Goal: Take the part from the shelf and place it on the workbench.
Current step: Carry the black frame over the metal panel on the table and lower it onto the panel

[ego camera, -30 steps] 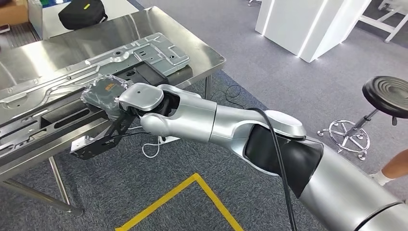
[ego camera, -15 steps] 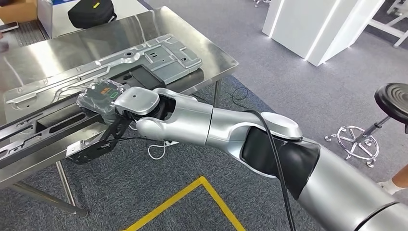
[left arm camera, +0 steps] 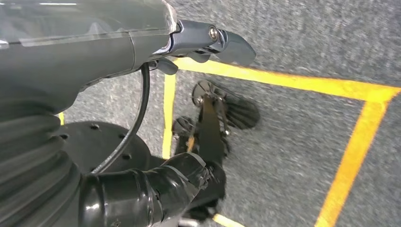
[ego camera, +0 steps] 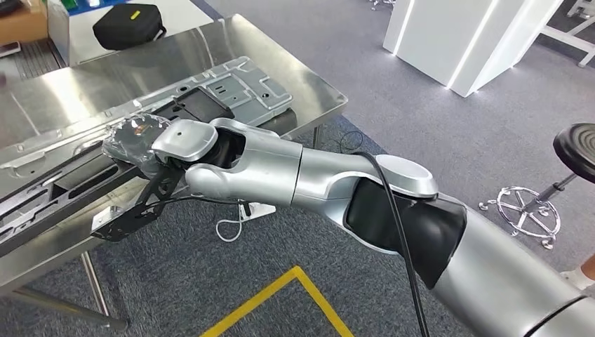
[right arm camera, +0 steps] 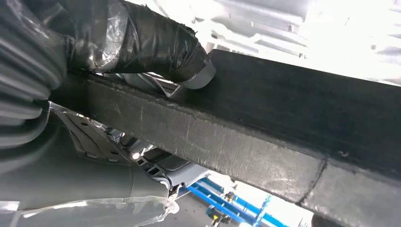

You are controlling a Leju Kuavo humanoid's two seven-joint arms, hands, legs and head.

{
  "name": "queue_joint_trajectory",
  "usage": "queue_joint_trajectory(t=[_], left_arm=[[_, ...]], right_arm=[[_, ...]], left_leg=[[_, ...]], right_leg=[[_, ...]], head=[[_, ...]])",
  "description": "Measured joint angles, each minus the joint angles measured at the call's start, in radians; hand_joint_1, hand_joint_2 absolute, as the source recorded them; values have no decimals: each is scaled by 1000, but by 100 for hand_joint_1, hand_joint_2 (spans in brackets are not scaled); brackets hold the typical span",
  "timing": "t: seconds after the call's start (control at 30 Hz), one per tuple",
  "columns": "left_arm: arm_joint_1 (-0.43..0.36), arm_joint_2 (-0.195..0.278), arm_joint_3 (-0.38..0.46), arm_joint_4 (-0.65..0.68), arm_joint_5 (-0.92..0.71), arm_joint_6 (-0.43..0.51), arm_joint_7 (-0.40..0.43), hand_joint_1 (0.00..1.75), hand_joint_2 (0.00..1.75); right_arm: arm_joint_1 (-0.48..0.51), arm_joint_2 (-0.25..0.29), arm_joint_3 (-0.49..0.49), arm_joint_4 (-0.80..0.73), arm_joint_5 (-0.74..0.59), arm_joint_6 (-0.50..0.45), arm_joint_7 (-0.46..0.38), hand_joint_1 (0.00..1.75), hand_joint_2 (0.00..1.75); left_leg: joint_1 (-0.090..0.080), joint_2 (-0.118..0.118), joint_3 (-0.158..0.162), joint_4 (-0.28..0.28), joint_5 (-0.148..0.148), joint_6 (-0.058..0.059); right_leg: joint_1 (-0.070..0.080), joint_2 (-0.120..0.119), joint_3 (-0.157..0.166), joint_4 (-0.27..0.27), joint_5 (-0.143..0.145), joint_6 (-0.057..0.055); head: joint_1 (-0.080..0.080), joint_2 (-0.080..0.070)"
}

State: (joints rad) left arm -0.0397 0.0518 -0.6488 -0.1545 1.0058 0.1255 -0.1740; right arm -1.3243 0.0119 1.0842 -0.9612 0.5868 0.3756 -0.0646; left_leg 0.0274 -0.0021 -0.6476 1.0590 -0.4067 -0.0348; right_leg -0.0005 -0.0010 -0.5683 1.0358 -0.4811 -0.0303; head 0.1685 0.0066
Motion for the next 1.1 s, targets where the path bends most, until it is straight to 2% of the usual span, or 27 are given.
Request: queue_joint_trajectory(t=[0.07, 0.17, 0.23, 0.3, 0.33, 0.37, 0.4, 0.43, 0.47, 0.5, 0.53, 0.6, 0.67, 0.7, 0.73, 0.8, 0.83, 0.87, 0.9, 0.97, 1.0, 1.03, 1.1], left_arm=[[-1, -1, 0, 0, 2, 0, 0, 0, 175], [1, -4, -1, 0, 5, 0, 0, 0, 175], [1, -5, -1, 0, 7, 1, 0, 0, 175], [-1, -6, -1, 0, 9, 1, -1, 0, 175], [-1, -6, -2, 0, 10, 1, -2, 0, 175], [-1, -6, -2, 0, 12, 1, -3, 0, 175], [-1, -6, -2, 0, 14, 1, -2, 0, 175], [-1, -6, -2, 0, 16, 1, -2, 0, 175], [0, -7, -3, 0, 17, 1, -2, 0, 175], [-1, -8, -3, 0, 18, 1, -1, 0, 175], [-1, -9, -3, 0, 18, 1, 0, 0, 175], [-3, -10, -4, 0, 18, 1, 0, 0, 175], [-3, -8, -4, 0, 19, 0, 0, 0, 175], [-3, -8, -4, 0, 19, 1, 0, 0, 175], [-3, -7, -4, 0, 19, 1, 0, 0, 175], [-3, -8, -4, 0, 19, 0, 0, 0, 175], [-2, -8, -4, 0, 19, 0, 0, 0, 175], [-2, -7, -4, 0, 19, 0, 0, 0, 175], [-2, -7, -4, 0, 19, 0, 0, 0, 175], [-1, -6, -4, 0, 19, 0, 0, 0, 175], [-1, -5, -4, 0, 19, 0, 0, 0, 175], [-1, -5, -4, 0, 19, 0, 0, 0, 175], [-2, -5, -4, 0, 19, 0, 1, 0, 175]], right_arm=[[-23, -7, 4, 3, -18, 8, -3, 175, 175], [-45, -20, 8, 5, -37, 14, -6, 175, 175], [-59, -30, 10, 6, -45, 15, -7, 175, 175], [-63, -40, 15, 8, -56, 15, -7, 175, 175], [-62, -44, 19, 8, -61, 14, -8, 175, 175], [-61, -48, 24, 9, -67, 13, -8, 175, 175], [-61, -52, 30, 9, -72, 11, -8, 175, 175], [-61, -56, 35, 9, -77, 10, -8, 175, 175], [-61, -60, 38, 9, -81, 8, -8, 175, 175], [-62, -63, 42, 8, -83, 6, -8, 175, 175], [-63, -66, 46, 8, -85, 4, -8, 175, 175], [-64, -69, 55, 8, -87, 2, -8, 175, 175], [-64, -72, 59, 6, -87, 1, -7, 175, 175], [-65, -74, 60, 6, -87, 1, -6, 175, 175], [-65, -74, 60, 5, -87, 0, -6, 175, 175], [-64, -75, 64, 5, -87, 0, -5, 175, 175], [-62, -75, 67, 5, -87, 0, -6, 175, 175], [-59, -75, 70, 5, -87, 0, -7, 175, 175], [-57, -75, 73, 5, -88, 0, -7, 175, 175], [-56, -75, 75, 5, -88, 0, -7, 175, 175], [-57, -75, 75, 5, -88, 0, -7, 175, 175], [-58, -76, 76, 5, -88, -1, -7, 175, 175], [-58, -76, 76, 4, -89, -1, -7, 175, 175]], left_leg=[[-5, -2, 9, -15, -14, 15], [-1, -4, 20, -23, -23, 36], [0, -4, 30, -27, -29, 47], [-1, -4, 38, -27, -37, 53], [-1, -4, 43, -27, -41, 54], [-2, -5, 49, -27, -46, 54], [-2, -6, 57, -27, -52, 53], [-3, -7, 66, -27, -57, 52], [-4, -8, 72, -28, -63, 49], [-5, -9, 76, -29, -67, 45], [-5, -8, 77, -30, -70, 41], [-6, -7, 79, -35, -72, 30], [-5, -4, 82, -29, -83, 21], [-6, -4, 72, -2, -98, 17], [-4, -3, 49, 46, -120, 14], [-4, -3, -26, 178, -164, 8], [-4, -3, -59, 225, -170, 6], [-4, -3, -77, 237, -154, 5], [-4, -2, -75, 209, -120, 5], [-4, -1, -29, 80, -36, 11], [-7, -1, -4, 21, -14, 15], [-9, 0, 12, -14, -6, 20], [-13, -1, 21, -32, -14, 30]], right_leg=[[4, 1, -5, 6, -6, 9], [1, 0, -12, 30, -26, 21], [-3, 1, -64, 129, -65, 31], [-6, 0, -146, 258, -98, 35], [-6, 0, -174, 291, -94, 35], [-6, 0, -187, 288, -69, 34], [-6, 1, -179, 245, -27, 29], [-4, 1, -158, 178, 22, 23], [0, 1, -134, 114, 58, 16], [4, 1, -112, 61, 79, 9], [9, 1, -99, 31, 82, 4], [12, 3, -88, 10, 72, -1], [5, 3, -72, -7, 69, -5], [1, 2, -61, -16, 69, -9], [-2, 2, -51, -22, 67, -13], [0, 2, -42, -22, 59, -20], [1, 2, -38, -21, 54, -22], [2, 3, -34, -18, 48, -22], [3, 4, -29, -15, 42, -22], [4, 5, -17, -6, 26, -18], [6, 5, -14, -2, 19, -14], [7, 6, -14, 1, 15, -10], [9, 6, -16, 0, 12, -1]], head=[[-1, 0], [-1, 0], [0, 0], [0, 0], [0, 0], [0, 0], [0, 0], [0, 0], [0, 0], [0, 0], [0, 0], [0, 0], [0, 0], [0, 0], [0, 0], [-1, 0], [-1, 0], [-1, 0], [-1, 0], [-1, 0], [-1, 0], [-1, 0], [0, 0]])
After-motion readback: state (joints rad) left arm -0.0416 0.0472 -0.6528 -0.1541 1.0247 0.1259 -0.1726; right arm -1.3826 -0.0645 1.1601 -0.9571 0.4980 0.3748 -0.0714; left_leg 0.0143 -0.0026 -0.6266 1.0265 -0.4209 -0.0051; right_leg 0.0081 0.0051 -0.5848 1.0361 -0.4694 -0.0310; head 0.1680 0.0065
